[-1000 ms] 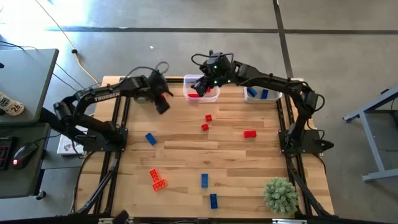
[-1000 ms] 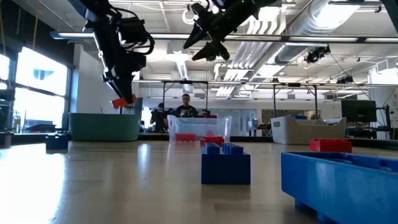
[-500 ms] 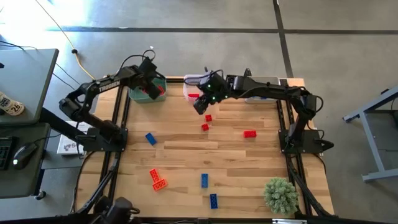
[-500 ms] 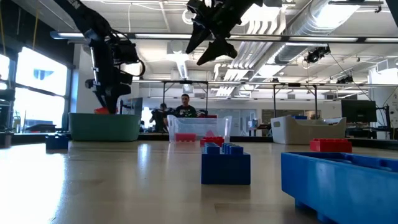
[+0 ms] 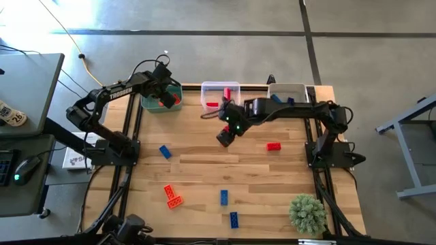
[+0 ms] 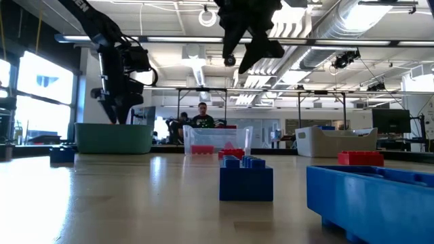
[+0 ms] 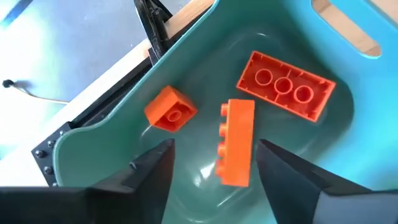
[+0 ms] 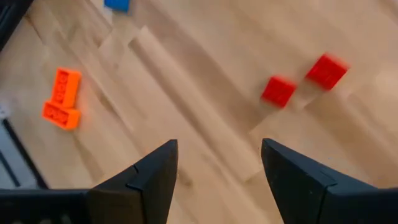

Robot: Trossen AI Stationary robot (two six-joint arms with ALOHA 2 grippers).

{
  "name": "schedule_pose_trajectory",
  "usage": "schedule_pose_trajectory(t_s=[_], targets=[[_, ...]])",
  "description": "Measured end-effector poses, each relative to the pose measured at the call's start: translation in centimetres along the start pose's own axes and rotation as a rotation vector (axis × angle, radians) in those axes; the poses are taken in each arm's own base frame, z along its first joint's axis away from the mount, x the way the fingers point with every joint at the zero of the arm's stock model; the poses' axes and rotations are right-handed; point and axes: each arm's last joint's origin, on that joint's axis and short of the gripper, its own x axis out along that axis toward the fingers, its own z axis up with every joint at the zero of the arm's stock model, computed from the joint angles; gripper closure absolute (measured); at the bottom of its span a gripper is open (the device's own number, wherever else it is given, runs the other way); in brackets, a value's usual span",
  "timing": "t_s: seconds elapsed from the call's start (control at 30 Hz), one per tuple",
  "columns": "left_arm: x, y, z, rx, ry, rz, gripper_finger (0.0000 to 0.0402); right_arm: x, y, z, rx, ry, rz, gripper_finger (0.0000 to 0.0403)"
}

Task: Sort & place blocks by color
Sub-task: Put the orange game piece into the green bin, then put the blue game piece into the white bin

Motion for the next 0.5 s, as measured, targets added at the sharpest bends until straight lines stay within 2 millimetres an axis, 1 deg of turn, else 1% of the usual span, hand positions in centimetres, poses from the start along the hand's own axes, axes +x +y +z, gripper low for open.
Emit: schedule_pose_trajectory(t_s=[0.13,0.27,0.37,0.5], targets=[[0.0,-0.1,-0.2,-0.015,0.021,-0.035,0.016,0.2,2.0,-1.8,0.016,0.031,0.018,0.0182],[-0.1,-0.6,-0.9,-0.026,0.091,-0.131,0.0153,0.3,3.8,-3.9,0.02,0.067,0.018,0.0182],[-0.5,-1.4,-1.5,-0.023,0.154,-0.187,0.0152,0.3,5.1,-5.4,0.03,0.069,0.016,0.0183],[-1.6,-2.8,-2.3,-0.006,0.197,-0.202,0.0152,0.2,6.7,-7.5,0.034,0.063,0.011,0.0183]])
